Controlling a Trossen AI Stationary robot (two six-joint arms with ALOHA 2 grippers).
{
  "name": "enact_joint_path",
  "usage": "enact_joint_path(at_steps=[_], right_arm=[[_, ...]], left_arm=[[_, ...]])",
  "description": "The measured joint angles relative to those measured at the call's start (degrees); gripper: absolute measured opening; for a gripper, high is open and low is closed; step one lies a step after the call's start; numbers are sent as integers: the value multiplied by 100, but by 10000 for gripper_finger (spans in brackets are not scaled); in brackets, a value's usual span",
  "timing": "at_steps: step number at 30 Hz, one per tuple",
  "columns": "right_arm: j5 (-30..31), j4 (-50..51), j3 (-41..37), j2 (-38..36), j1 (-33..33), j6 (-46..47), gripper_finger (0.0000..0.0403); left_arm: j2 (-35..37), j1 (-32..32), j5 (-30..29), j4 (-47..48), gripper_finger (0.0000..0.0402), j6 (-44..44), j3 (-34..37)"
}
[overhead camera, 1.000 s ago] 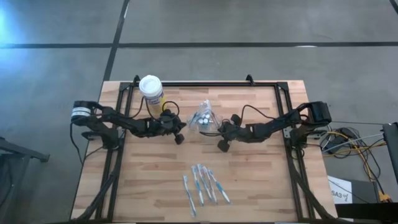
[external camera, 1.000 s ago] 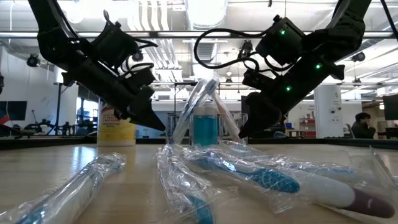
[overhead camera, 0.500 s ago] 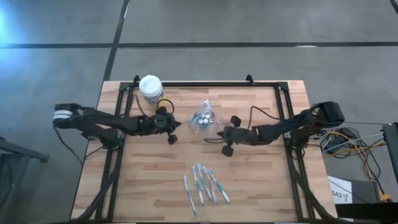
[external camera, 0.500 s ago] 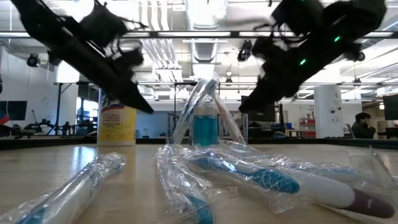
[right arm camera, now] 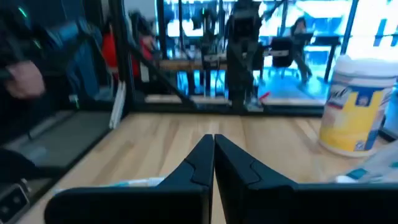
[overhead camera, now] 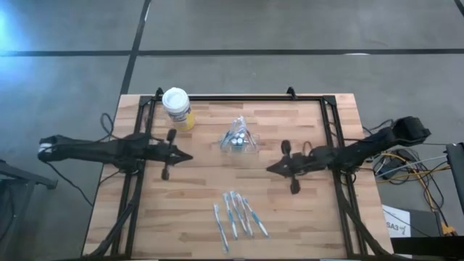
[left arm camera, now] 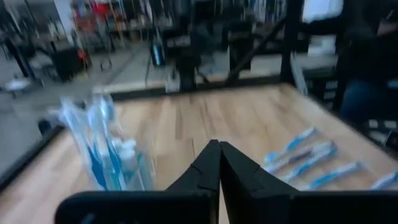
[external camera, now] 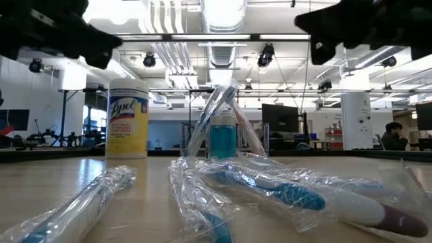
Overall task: Pick & Place toothbrushing station
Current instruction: Put the blue toothbrush into the left section of the transparent organizer
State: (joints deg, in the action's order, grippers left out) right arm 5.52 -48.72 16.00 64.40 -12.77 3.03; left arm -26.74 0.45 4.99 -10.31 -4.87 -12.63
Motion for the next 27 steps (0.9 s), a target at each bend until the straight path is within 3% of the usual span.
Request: enact_joint_path(at_steps=[7,13,22,25,27], right_arm=[[60,-119,-540,-820,209,370,8],[59,-115,-609,-994,204,142,8],[236,-67,-541,-731,202,195,8],[197,512,-292,-688,172,526,8],[163,1574,43,-732,105,868,8]], left_arm=[[1333,-2,40,266,9,-111,602],[2131,-2,92,408,4,-87,957],[2544,-2,140,863,12,31,1208],[2540,-2,138,865,7,34,1212],[2508,-2,138,868,5,41,1212]])
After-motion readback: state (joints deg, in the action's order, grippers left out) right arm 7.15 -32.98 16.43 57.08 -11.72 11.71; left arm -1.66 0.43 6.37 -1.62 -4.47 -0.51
